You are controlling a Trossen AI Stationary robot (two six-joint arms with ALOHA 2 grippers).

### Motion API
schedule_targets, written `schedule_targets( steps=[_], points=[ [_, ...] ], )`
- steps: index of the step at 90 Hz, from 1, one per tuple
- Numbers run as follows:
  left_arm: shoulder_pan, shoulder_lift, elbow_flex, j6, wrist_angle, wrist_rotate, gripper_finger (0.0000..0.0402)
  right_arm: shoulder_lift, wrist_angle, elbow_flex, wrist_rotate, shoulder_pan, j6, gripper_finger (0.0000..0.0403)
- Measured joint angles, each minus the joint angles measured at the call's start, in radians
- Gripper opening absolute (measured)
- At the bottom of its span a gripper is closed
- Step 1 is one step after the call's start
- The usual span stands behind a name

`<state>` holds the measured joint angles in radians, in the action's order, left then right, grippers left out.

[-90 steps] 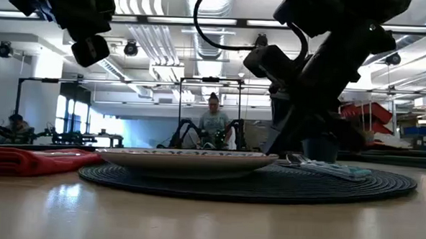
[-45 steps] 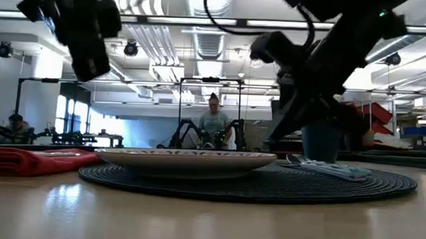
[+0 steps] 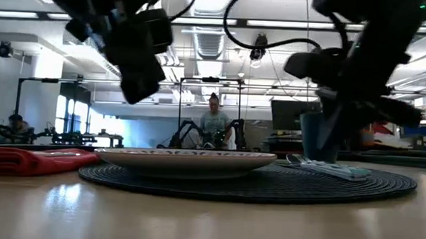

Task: Set table place
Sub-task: Adjust the black placemat

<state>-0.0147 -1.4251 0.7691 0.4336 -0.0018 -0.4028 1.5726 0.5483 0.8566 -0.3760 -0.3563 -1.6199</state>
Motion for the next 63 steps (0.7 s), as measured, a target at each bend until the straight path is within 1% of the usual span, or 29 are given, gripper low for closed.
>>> schedule_targets(
  steps=[13, 28, 43, 48, 63],
  points=[
    [-0.037, -0.152, 0.135, -0.045, -0.064, 0.001, 0.0, -0.002, 0.081, -0.005, 0.009, -0.056, -0.058, 0.0],
    [-0.067, -0.278, 0.236, -0.09, -0.127, 0.001, 0.0, -0.002, 0.084, -0.015, 0.033, -0.095, -0.074, 0.0],
    [-0.075, -0.345, 0.258, -0.103, -0.14, 0.001, 0.0, 0.008, 0.083, -0.027, 0.063, -0.103, -0.079, 0.0],
    [-0.074, -0.358, 0.257, -0.104, -0.145, 0.001, 0.0, 0.012, 0.059, -0.033, 0.068, -0.104, -0.075, 0.0],
    [-0.066, -0.368, 0.257, -0.115, -0.144, 0.001, 0.0, 0.014, 0.013, -0.06, 0.089, -0.109, -0.075, 0.0]
  ],
)
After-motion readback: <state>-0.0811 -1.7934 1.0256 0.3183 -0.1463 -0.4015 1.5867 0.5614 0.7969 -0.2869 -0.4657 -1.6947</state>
